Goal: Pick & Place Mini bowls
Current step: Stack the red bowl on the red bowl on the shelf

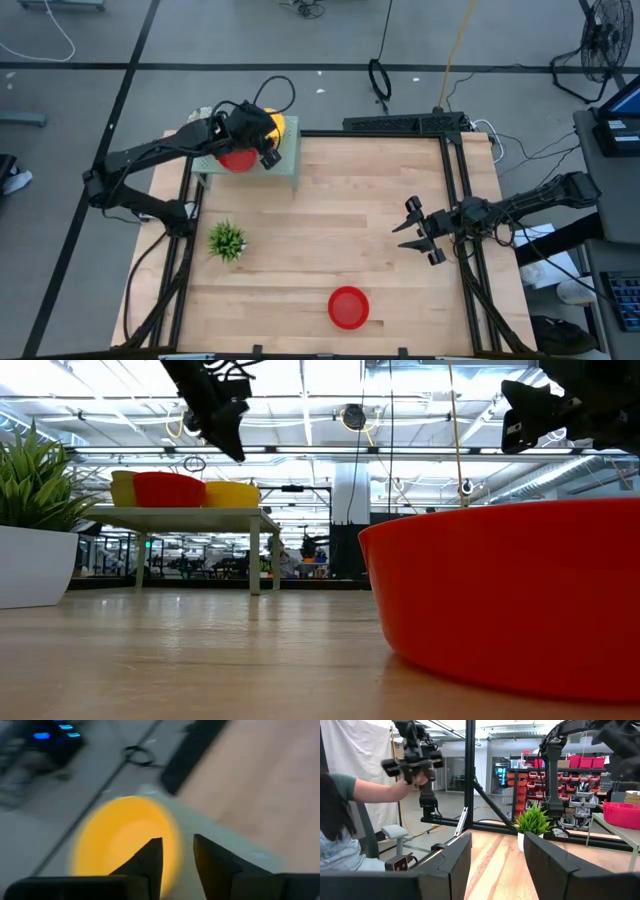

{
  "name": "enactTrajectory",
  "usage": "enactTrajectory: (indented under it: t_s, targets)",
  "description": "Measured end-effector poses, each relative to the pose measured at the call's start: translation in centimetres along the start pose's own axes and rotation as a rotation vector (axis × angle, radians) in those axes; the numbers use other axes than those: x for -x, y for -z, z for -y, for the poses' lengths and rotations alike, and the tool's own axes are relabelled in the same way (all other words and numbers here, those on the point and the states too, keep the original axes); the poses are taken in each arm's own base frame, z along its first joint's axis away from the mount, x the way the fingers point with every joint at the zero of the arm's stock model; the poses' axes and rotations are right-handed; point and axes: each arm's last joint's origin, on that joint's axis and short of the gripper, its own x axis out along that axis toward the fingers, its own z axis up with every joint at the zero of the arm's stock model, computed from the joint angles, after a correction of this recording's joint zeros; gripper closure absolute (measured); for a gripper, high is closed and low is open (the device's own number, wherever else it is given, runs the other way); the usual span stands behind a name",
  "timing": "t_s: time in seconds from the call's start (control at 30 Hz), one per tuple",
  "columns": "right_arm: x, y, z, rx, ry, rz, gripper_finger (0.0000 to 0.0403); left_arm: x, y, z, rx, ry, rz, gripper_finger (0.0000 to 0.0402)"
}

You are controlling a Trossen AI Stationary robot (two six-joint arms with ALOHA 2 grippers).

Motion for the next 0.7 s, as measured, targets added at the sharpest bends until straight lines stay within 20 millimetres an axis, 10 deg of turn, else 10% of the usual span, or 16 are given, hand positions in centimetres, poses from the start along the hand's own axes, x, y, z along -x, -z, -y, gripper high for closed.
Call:
enactTrajectory:
  t_s: [0.27, 0.7]
  targets:
    - [0.0, 0.1, 0.0, -0.002, 0.000, -0.015, 0.0232, 1.2, -0.4, 5.6, -0.021, 0.675, 0.034, 0.0264]
    - [0.0, 0.2, 0.0, -0.004, 0.000, -0.023, 0.0232, 2.2, 3.3, 24.2, -0.530, 1.012, 0.089, 0.0263]
